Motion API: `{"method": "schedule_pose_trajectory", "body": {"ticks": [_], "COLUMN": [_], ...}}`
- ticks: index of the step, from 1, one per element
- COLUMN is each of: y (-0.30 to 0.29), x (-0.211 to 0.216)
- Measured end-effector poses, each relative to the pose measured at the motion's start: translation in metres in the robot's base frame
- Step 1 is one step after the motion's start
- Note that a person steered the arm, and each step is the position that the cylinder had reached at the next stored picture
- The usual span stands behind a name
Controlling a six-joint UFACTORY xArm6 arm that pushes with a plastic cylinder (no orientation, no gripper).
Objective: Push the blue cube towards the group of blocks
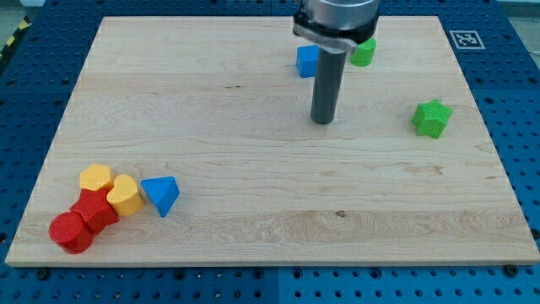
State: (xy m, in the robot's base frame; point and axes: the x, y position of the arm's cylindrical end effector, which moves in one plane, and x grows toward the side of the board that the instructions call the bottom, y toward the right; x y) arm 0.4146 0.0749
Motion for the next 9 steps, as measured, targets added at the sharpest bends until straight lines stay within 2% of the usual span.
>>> {"method": "schedule_pose_trajectory", "body": {"ticks": [2,4,7,8,9], "y": [0.015,0.016,0.020,-0.006,-0.012], "x": [-0.055,-0.065,-0.131,-0.134,-0.112]}}
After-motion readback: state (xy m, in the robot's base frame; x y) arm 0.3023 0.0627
